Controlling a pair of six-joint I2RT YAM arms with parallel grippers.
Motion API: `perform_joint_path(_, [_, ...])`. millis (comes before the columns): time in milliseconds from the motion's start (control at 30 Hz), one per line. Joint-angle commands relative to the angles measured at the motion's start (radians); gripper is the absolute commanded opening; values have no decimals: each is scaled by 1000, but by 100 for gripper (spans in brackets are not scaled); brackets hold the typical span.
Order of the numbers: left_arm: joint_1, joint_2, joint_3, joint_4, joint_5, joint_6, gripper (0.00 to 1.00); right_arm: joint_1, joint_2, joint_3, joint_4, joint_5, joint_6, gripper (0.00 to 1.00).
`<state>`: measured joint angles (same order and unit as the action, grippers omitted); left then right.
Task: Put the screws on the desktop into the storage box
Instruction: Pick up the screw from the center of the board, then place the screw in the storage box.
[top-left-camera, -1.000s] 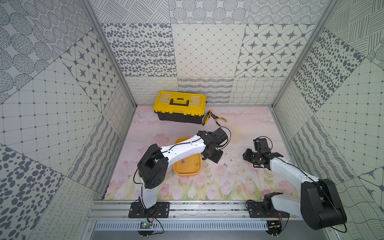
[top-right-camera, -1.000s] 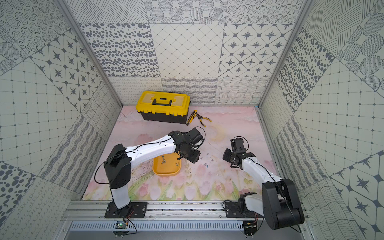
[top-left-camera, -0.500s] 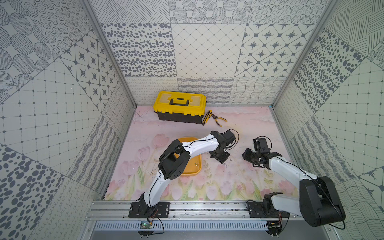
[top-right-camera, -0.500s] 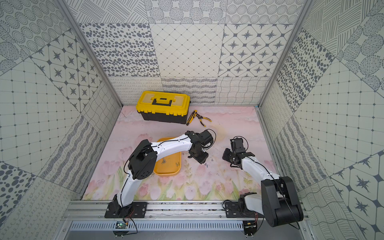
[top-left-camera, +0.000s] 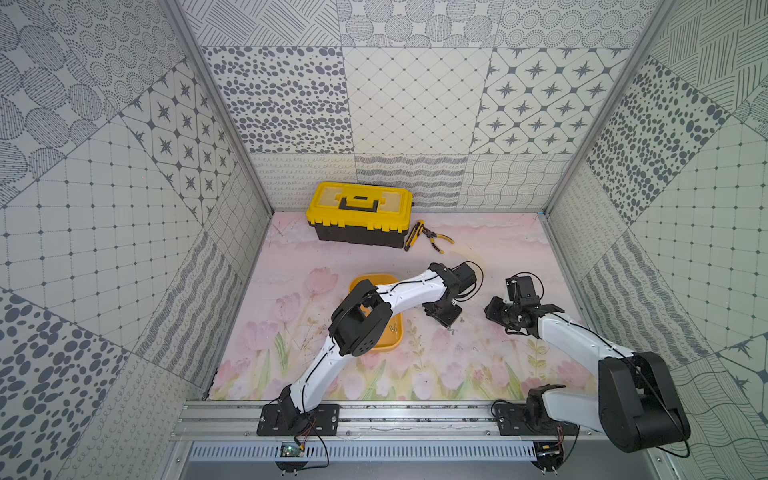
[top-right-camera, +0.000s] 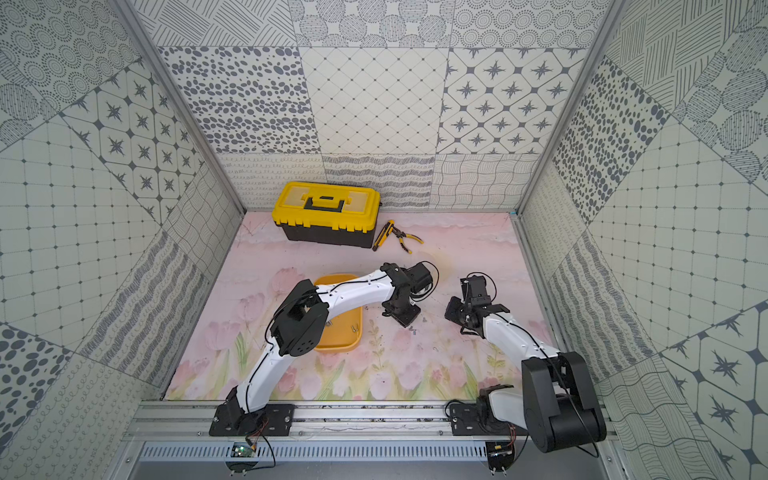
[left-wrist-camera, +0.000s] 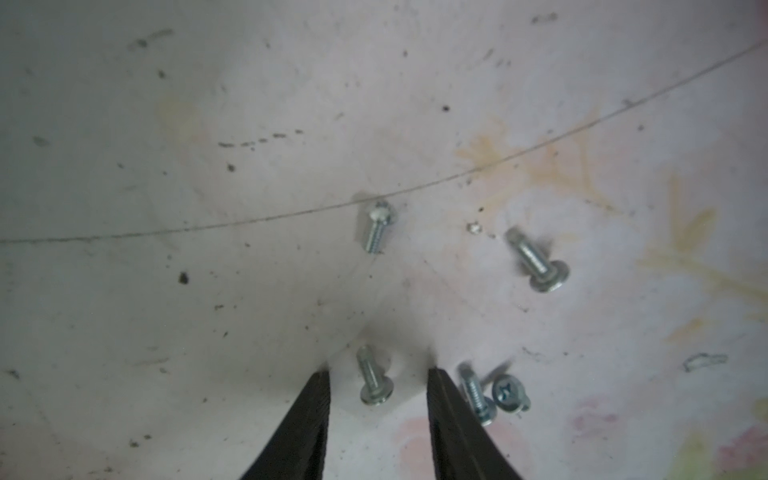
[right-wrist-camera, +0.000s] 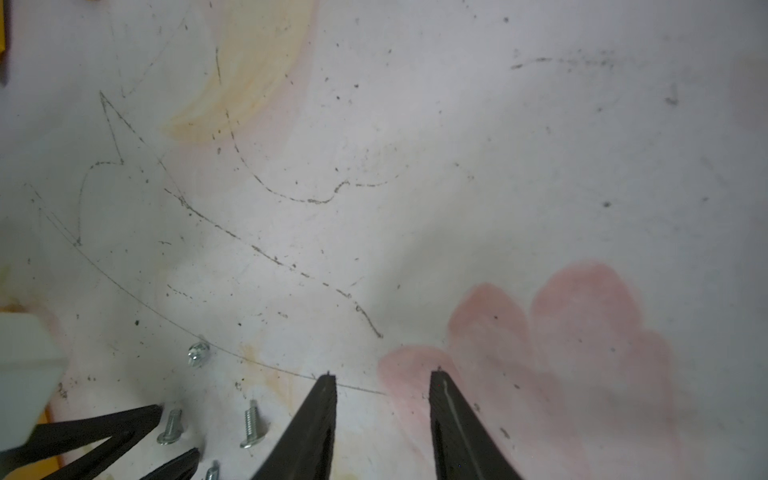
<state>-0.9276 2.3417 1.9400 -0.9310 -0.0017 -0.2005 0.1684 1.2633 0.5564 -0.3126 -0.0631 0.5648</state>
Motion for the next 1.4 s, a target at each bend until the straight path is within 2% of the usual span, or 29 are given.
perform_joint_path(0, [-10,32,23,-65,-3,-41,38,-3,8,2,33,-3,2,42])
perform_joint_path(67, [-11,38,23,-74,10,-41,31,-3,8,3,33,-3,3,42])
perform_joint_path(267, [-11,47,20,-98,-10,-36,27,-4,9,3,32,-4,3,41])
perform_joint_path(333, [-10,48,20,-99,-12,-36,21,-4,8,3,32,-4,3,41])
perform_joint_path(467, [-10,38,20,-103,-32,-39,0,-4,11,3,32,-4,2,41])
perform_joint_path(667, [-8,-48,9,-88,-46,-52,0,-4,-5,-3,35,-3,2,41])
perform_joint_path(767, [-4,-145,-34,-78,-51,-62,0,-4,-5,-3,35,-6,3,41])
perform_joint_path(867, [17,-298,-138,-63,-69,-79,0,-4,8,3,35,-9,1,41])
perform_joint_path(1000, [95,-510,-338,-45,-73,-119,0,-4,18,5,36,-15,0,41])
perform_joint_path(1133, [224,-690,-533,-58,-63,-145,0,-4,16,4,38,-16,-1,42])
perform_joint_path(1333, [325,-734,-664,-66,-42,-158,0,-4,16,5,36,-15,-2,43])
perform_joint_path(1367, [328,-728,-673,-65,-40,-156,10,-4,15,6,34,-16,-4,43])
